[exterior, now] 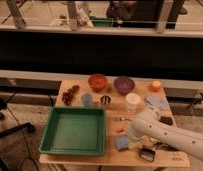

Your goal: Wipe table surface with sponge

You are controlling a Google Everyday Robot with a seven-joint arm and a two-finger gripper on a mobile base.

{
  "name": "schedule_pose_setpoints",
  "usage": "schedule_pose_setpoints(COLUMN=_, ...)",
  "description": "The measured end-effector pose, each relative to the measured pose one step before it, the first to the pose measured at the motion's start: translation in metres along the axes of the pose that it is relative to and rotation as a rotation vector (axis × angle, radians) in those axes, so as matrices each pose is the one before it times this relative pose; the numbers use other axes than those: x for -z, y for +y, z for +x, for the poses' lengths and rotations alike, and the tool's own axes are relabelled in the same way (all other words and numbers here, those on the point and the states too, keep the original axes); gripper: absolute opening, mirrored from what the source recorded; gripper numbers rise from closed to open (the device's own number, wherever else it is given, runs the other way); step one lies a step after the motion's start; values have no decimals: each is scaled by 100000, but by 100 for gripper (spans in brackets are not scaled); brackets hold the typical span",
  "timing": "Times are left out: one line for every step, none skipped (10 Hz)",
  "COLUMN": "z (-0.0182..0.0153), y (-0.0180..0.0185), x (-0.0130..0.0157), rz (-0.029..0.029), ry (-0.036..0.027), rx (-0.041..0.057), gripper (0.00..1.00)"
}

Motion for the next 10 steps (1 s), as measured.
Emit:
schedule_pose_setpoints(z=348, y=215, x=199, rz=87, ry=335, rx=-425, gripper=0)
schedule_pose_setpoints(z=331, y=273, x=176, rz=-19, ry=259, rx=-425, gripper=0)
schedule_pose_setpoints(z=360, y=346, x=204, rz=-24, ry=229, rx=-500, gripper=0)
schedule_pose_setpoints(z=399, y=456, x=279, rz=-80, ry=386, rx=-393, gripper=0)
schedule_pose_setpoints(z=272, y=410, x=138, rz=-282, ry=208, rx=-325, gripper=0)
schedule_pose_setpoints(z=216, y=409, x=108, rz=-269, ry=146, rx=-270, gripper=0)
schedule_pose_setpoints(z=183, y=335, x=81, rz=-232, ry=112, rx=-237, gripper=0)
schedule_pose_setpoints(z=221, y=440, x=79, rz=-641, ry=70, rx=-290, gripper=0)
schedule_pose_setpoints(z=145, y=336, x=49, rz=-467, ry=14, rx=-138, gripper=0)
schedule_pose_setpoints(z=86, y=642, x=74, rz=-834, ry=-348, rx=-128, gripper=0)
